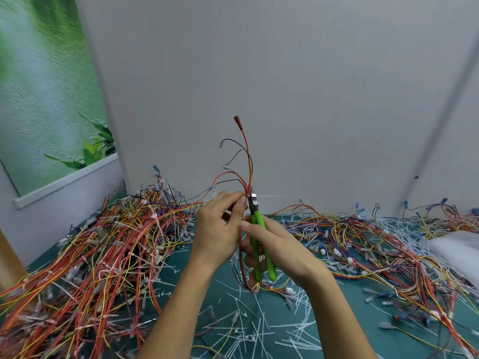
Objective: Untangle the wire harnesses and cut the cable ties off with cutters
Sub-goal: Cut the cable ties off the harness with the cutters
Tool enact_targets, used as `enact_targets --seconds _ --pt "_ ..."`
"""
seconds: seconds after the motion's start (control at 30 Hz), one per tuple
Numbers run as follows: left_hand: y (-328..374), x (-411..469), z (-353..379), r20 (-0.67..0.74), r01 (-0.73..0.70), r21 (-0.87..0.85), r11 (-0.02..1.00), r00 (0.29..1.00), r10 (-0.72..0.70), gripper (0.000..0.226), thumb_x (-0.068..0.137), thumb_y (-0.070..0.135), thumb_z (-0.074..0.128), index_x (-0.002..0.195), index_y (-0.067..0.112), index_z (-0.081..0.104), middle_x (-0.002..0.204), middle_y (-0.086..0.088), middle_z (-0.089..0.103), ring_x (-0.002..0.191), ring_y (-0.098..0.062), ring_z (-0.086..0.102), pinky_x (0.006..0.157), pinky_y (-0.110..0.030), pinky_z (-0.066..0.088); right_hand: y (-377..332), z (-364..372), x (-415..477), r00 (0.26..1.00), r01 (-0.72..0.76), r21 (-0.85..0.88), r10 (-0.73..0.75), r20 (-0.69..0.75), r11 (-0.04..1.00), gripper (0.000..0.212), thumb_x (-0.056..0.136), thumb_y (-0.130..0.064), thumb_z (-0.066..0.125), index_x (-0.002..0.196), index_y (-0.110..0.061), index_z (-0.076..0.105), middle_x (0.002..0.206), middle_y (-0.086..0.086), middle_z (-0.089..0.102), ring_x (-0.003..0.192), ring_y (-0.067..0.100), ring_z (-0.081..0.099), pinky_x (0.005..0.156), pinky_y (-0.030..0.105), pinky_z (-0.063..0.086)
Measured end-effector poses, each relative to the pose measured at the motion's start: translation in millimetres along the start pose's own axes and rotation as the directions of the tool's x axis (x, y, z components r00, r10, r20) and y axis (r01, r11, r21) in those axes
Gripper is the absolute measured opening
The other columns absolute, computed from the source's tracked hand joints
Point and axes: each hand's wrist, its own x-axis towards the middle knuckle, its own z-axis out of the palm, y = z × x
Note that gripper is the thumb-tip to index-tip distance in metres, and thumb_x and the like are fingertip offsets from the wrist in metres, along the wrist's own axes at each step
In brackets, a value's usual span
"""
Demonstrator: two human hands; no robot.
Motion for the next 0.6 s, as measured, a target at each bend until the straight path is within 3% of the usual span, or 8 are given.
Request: enact_targets --seconds 0.1,0.33,0.43,0.6 --pt "-0.7 0.1 0.2 -0.01 -0.005 0.006 1.0 1.0 0.005 0.02 0.102 0.023 0.06 0.113 0.015 0.074 0.097 0.01 0.07 0.091 -0.009 0.067 0.076 -0.03 0.057 -0.8 0.5 -0.4 0.999 0.031 -0.061 -0.033 -0.02 0.998 0.027 0.097 -0.038 0.058 0.112 -0.017 0.061 0.075 0.002 0.053 0.064 0.018 0.052 0.06 0.03 0.048" --pt "-2.5 0.3 0.2 -0.02 -0.003 -0.009 1.0 1.0 0.003 0.021 0.102 0.023 0.06 0.113 0.012 0.074 0.094 0.008 0.069 0.087 -0.013 0.068 0.073 -0.038 0.058 -3.0 1.3 -3.0 0.996 0.079 -0.067 -0.081 -0.031 0.995 0.012 0.105 -0.013 0.047 0.105 -0.008 0.059 0.066 0.004 0.048 0.055 0.013 0.044 0.049 0.024 0.043" --pt "-1.9 0.0 0.6 -0.017 0.001 -0.008 1.0 1.0 -0.001 0.022 0.102 0.024 0.06 0.114 0.013 0.074 0.095 0.008 0.069 0.089 -0.014 0.068 0.073 -0.039 0.059 -2.6 1.2 -1.8 0.996 0.079 -0.056 -0.081 -0.025 0.995 0.012 0.101 -0.019 0.051 0.103 -0.011 0.061 0.068 0.005 0.052 0.059 0.018 0.048 0.051 0.027 0.045" --pt "-1.4 -0.8 0.0 -0.007 0.003 -0.005 1.0 1.0 -0.003 0.024 0.102 0.025 0.059 0.113 0.012 0.075 0.095 0.007 0.07 0.09 -0.013 0.068 0.074 -0.039 0.059 -1.4 0.2 -0.8 0.998 0.051 -0.111 -0.054 -0.022 0.992 0.031 0.091 -0.037 0.057 0.112 -0.014 0.061 0.073 0.003 0.06 0.065 0.021 0.059 0.064 0.036 0.051"
